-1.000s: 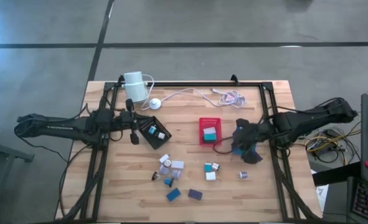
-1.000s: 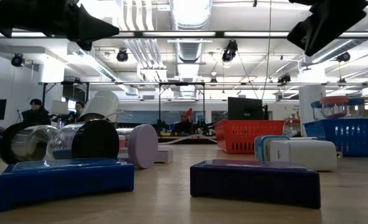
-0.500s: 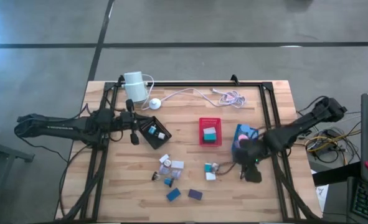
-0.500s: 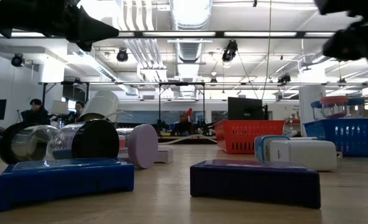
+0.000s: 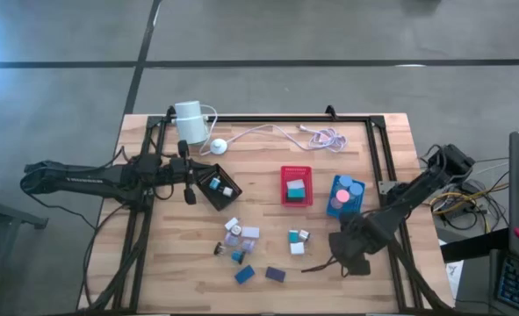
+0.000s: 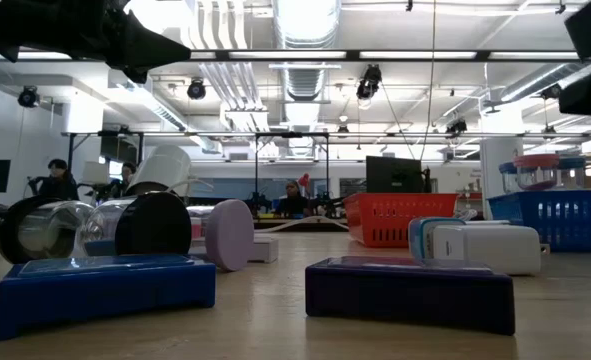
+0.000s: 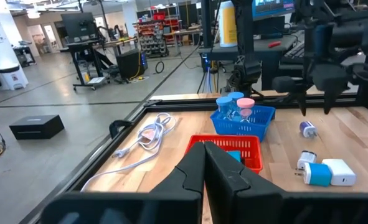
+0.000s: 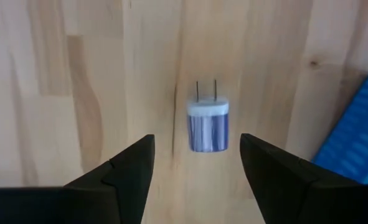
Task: Pick & Place Office items
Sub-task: Put the purple charger adaptor into the black bin
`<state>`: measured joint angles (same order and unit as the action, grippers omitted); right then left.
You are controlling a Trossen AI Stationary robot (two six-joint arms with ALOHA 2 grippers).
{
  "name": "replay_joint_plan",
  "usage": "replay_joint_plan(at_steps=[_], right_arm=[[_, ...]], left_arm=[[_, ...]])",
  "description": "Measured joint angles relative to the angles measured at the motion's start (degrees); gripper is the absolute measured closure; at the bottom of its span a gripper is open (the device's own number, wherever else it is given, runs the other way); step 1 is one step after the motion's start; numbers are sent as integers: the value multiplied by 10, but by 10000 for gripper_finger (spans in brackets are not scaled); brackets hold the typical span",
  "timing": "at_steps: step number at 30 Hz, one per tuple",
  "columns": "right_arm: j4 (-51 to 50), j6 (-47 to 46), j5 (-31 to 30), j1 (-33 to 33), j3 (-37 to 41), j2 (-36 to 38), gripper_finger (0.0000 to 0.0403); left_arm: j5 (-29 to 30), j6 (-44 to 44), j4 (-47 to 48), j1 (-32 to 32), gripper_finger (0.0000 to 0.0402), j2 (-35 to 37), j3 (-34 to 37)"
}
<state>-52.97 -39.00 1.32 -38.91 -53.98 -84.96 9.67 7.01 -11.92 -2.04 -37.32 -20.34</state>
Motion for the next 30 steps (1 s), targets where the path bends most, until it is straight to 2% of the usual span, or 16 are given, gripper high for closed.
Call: replay_joint_plan(at_steps=[13,21,25,30], right_arm=[[22,10,-15,-6,3,-82,177],[25,27,-14,-6,9,-108,182],[30,38,-15,-4,9,-113,202],[32,42,-15,-4,9,-114,255]], left_arm=[[0,0,0,0,388,0,0],[0,0,0,0,388,0,-1],[0,0,0,0,388,0,-3],[0,0,0,0,388,0,-2]])
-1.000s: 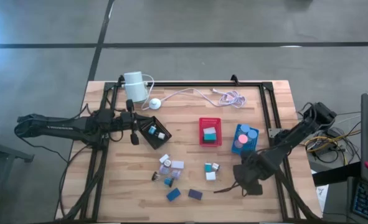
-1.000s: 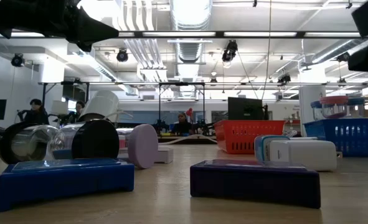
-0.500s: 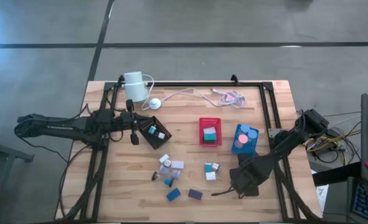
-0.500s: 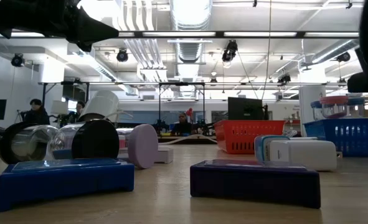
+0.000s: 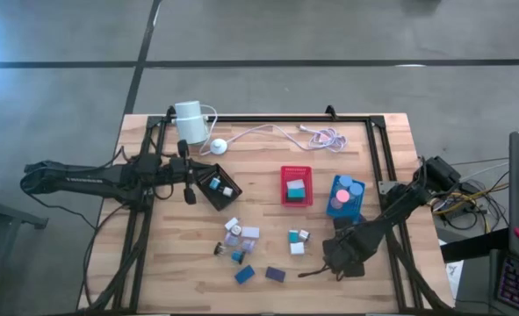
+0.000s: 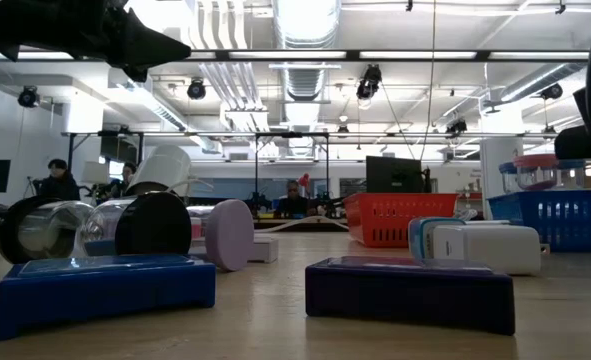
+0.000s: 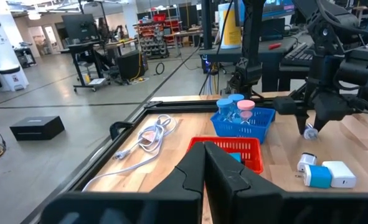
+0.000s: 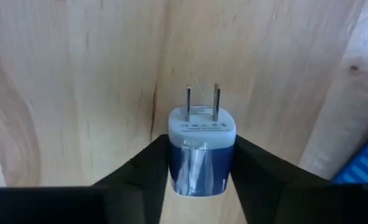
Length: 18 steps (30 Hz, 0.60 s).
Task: Pick & Place Office items
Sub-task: Put the purple charger adaptor into the black bin
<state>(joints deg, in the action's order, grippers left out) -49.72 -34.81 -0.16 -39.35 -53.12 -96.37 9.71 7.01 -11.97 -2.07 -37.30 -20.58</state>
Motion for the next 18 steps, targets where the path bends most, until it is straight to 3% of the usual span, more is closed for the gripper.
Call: replay_joint_plan(at_steps=[3,8,18], right_arm=[[8,-5,0,2,0,7,284],[69,24,-21,4,0,51,284],[87,91,-197,13,3,258,284]], left_arm=[[0,0,0,0,388,0,0],[0,0,0,0,388,0,0],[0,0,0,0,388,0,0]])
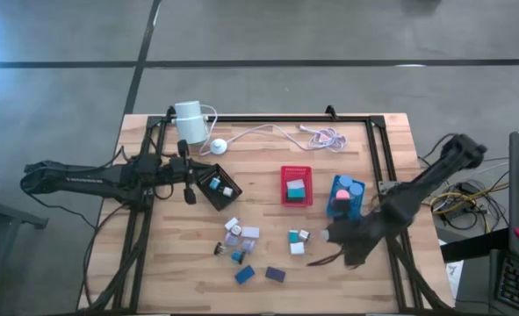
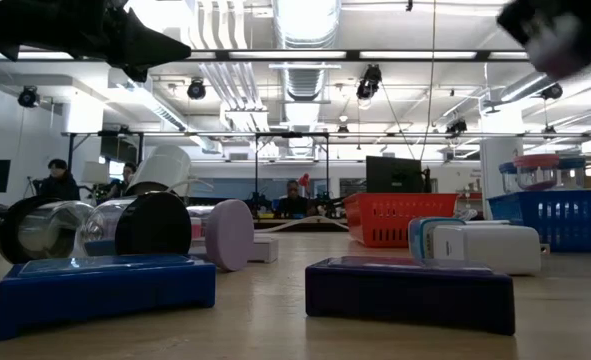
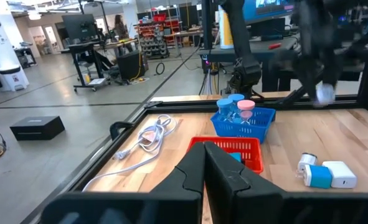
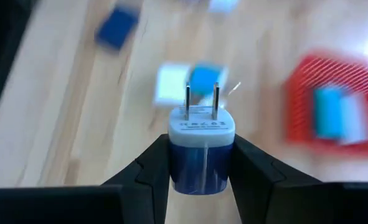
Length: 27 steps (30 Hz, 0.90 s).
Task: Pick & Place Office items
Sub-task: Put the purple charger adaptor into the black bin
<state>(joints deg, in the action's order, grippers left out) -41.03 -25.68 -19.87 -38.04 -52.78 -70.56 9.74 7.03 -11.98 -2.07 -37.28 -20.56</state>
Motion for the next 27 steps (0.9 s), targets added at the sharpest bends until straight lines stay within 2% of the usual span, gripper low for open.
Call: replay_joint_plan(at_steps=[4,8,15,21,27], right_arm=[[54,51,-59,1,28,114,284],[173,106,-61,21,101,234,284],[282,138,-63,61,237,397,284],[307,134,-65,71,313,499,284],[333,124,-86,74,341,535,284]], left_arm=[[1,2,0,0,388,0,0],[1,2,0,0,388,0,0],[1,2,0,0,388,0,0],[1,4,0,0,388,0,0],[-1,19,-1,0,388,0,0]])
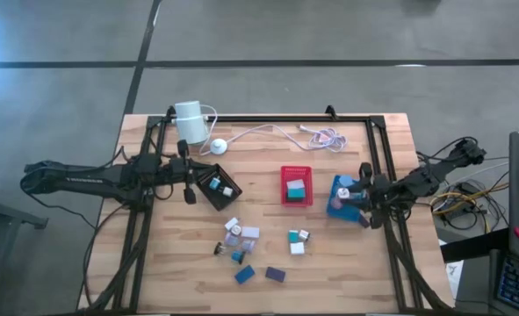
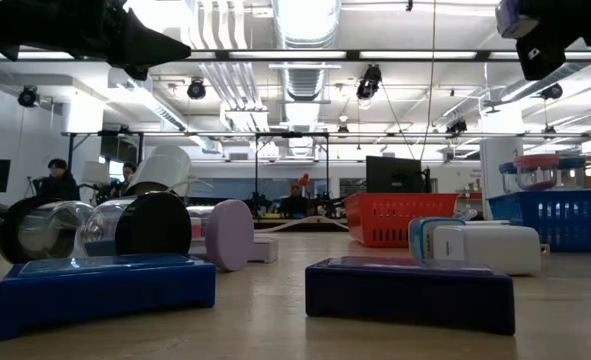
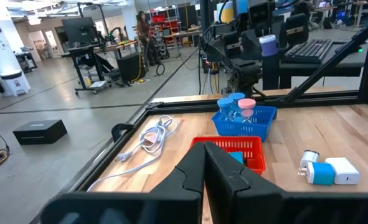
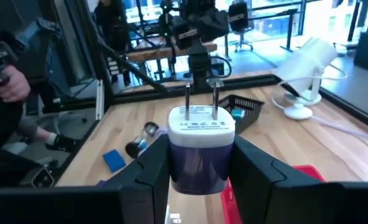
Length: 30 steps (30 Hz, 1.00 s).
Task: Pick & Place Office items
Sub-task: Put the purple charger adaptor into the black bin
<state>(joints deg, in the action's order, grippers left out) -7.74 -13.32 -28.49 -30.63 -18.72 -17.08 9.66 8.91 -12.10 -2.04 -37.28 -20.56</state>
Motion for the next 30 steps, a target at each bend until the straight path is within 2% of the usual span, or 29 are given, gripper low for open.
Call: replay_joint_plan(at_steps=[4,9,14,22,25,30], right_arm=[[50,2,0,8,-6,-21,284],[68,5,3,31,-39,-82,284],[76,-27,69,84,-85,-140,284],[82,-33,163,176,-166,-243,284],[82,-58,186,213,-198,-279,284],[89,-60,260,266,-248,-336,284]], left_arm=[[0,28,-21,3,385,-7,0],[0,93,-67,18,355,-64,-1],[4,204,-124,51,301,-152,-23],[63,371,-150,100,221,-262,-151],[67,426,-150,113,204,-297,-206],[87,528,-151,125,188,-355,-282]])
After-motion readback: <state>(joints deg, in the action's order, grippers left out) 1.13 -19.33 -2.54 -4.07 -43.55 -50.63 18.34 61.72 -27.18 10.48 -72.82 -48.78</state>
